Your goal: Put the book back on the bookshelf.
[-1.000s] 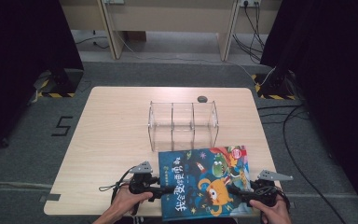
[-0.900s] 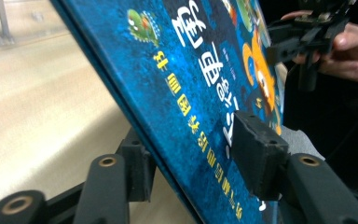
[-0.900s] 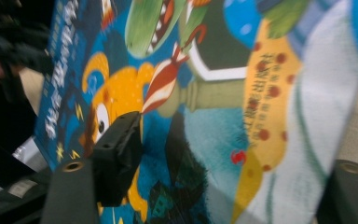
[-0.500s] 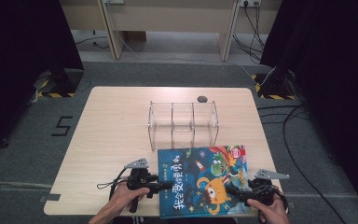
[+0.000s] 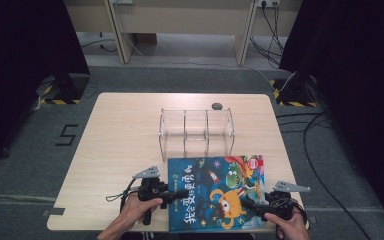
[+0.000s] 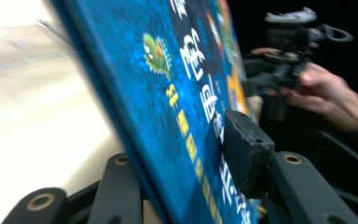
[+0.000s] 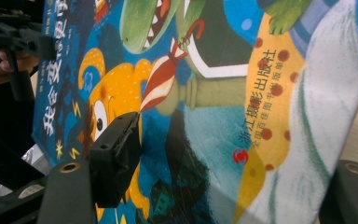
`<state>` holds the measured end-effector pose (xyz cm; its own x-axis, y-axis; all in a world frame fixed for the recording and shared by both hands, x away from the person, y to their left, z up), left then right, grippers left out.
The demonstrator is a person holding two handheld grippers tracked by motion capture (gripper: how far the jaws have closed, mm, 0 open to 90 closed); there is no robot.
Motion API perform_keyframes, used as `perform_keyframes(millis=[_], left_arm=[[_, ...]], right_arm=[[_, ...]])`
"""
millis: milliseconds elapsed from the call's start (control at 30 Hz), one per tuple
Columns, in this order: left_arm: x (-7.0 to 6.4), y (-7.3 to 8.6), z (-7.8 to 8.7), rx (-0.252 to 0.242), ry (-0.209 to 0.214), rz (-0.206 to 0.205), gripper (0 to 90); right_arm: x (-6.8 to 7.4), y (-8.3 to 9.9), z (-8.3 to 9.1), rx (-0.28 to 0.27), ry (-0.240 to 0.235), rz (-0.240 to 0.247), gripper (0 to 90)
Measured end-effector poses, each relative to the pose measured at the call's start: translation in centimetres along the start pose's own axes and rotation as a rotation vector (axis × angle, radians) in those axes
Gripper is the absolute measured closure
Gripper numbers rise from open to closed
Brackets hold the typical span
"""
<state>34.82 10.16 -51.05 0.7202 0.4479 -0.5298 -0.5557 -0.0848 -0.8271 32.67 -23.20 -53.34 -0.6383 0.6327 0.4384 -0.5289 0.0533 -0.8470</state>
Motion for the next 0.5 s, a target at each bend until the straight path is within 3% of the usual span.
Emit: perform_keyframes(millis=[100,267,367,500], left_arm=[[0.2,0.3,0.0,0.001,-0.007,0.031,59.5],[-0.5,-0.1,0.2,0.007,-0.018,0.03,60.1],[-1.3,-0.4,0.4,0.01,-0.028,0.013,60.7],[-2.3,-0.7,0.9,0.009,-0.018,0.021,63.7]], right_arm=[[0.1,0.4,-0.3,0.031,0.012,0.0,30.2],[0.2,0.6,-0.6,0.046,0.029,-0.032,26.2],[0.6,0.6,-0.2,0.046,0.046,-0.004,23.6],[0.8,0.7,0.3,0.046,0.065,-0.019,20.8]])
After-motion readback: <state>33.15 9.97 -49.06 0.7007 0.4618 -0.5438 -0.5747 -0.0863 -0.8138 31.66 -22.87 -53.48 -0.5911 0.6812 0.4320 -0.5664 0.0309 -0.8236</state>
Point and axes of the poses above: each handheld gripper's, and its own axes: z roughly backward along the jaws, y roughly out of its underside, x roughly to its left, the point moved 5 cm from there along -z, roughly forward along the jaws, and after that the axes turned 12 degrees about -x, right-handed, at the moved point
